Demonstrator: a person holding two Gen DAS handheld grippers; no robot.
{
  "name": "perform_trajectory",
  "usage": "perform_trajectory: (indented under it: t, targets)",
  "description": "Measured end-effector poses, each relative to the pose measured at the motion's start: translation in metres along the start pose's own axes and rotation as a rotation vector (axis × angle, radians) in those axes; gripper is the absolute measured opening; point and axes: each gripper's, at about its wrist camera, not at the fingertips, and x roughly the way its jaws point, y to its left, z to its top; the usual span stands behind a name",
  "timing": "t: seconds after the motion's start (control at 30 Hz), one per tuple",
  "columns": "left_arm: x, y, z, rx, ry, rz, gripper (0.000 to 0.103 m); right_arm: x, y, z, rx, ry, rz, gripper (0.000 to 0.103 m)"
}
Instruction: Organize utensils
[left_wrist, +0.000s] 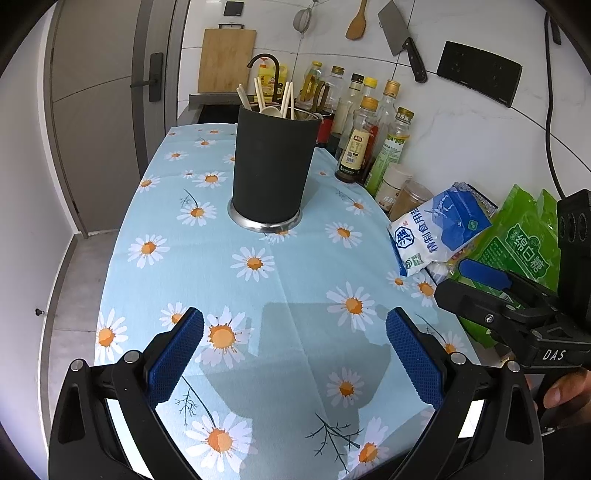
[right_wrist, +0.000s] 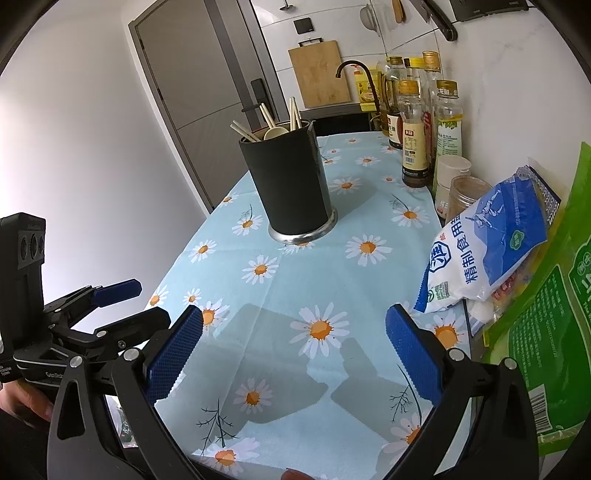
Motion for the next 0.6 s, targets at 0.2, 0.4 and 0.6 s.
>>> perform_trajectory:
  t: [0.2,0.4,0.6]
  targets:
    - [0.0005,0.0002,0.0007,-0.004,0.001,-0.002,0.096,0.0011,-0.0004,-0.0004,0.002,0.004,-0.002,0.098]
    - [0.0013,-0.0003,0.0004,-0.002,0.004,-0.001,0.096,0.0024,-0.0013,-0.0008,0.007,0.01,-0.006,0.098]
    - [0.0042,0.0023,-0.0012,-0.012,0.018,0.0,0.096,0.0043,-0.0001,-0.0015,0.001,0.016,-0.008,0.098]
